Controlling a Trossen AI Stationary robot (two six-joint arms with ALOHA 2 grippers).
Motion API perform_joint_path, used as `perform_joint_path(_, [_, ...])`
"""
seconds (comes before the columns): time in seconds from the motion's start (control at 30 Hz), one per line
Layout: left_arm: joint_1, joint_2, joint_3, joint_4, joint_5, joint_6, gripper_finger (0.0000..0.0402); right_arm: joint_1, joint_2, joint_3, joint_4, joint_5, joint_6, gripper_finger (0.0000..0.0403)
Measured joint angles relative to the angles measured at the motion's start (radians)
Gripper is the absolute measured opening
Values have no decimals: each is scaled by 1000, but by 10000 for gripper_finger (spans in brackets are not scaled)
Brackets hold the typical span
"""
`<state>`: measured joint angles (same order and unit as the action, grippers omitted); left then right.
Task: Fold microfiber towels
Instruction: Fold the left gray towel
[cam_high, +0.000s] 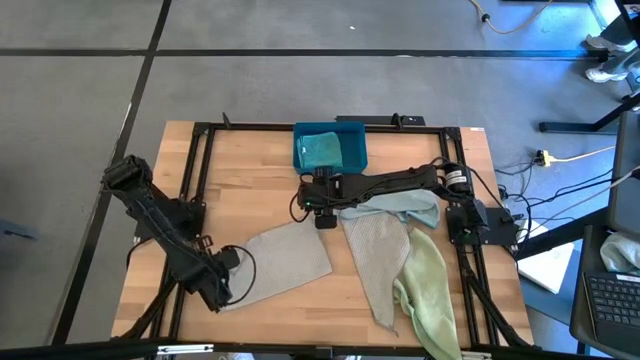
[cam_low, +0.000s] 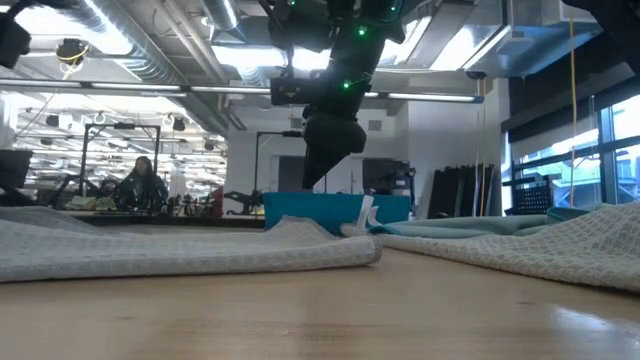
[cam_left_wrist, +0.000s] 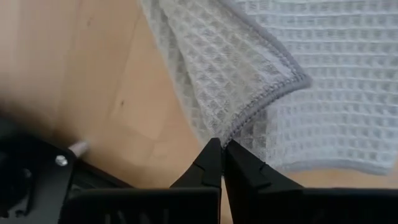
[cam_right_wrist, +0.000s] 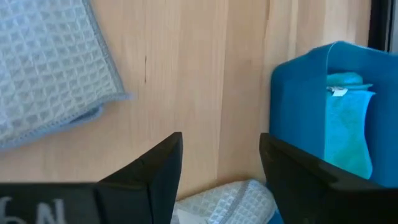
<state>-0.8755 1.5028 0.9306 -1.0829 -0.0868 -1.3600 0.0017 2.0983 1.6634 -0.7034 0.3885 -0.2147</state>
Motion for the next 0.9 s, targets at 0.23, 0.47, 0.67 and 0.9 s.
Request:
perform_joint_path(0.23, [-7,0,0,51,-3,-41,7,-5,0,0,16,-2,-4,216])
perform_joint_path(0.47, [-43,0,0,4,1,-138,16,-19,0,0,15,-52,-4,216])
perform_joint_path(0.67, [-87,0,0,-13,8,-216,76,-19,0,0,19,-52,-10,216])
perform_joint_path(0.9, [-95,0,0,-28,-10,-234,141,-19,0,0,25,-52,-28,216])
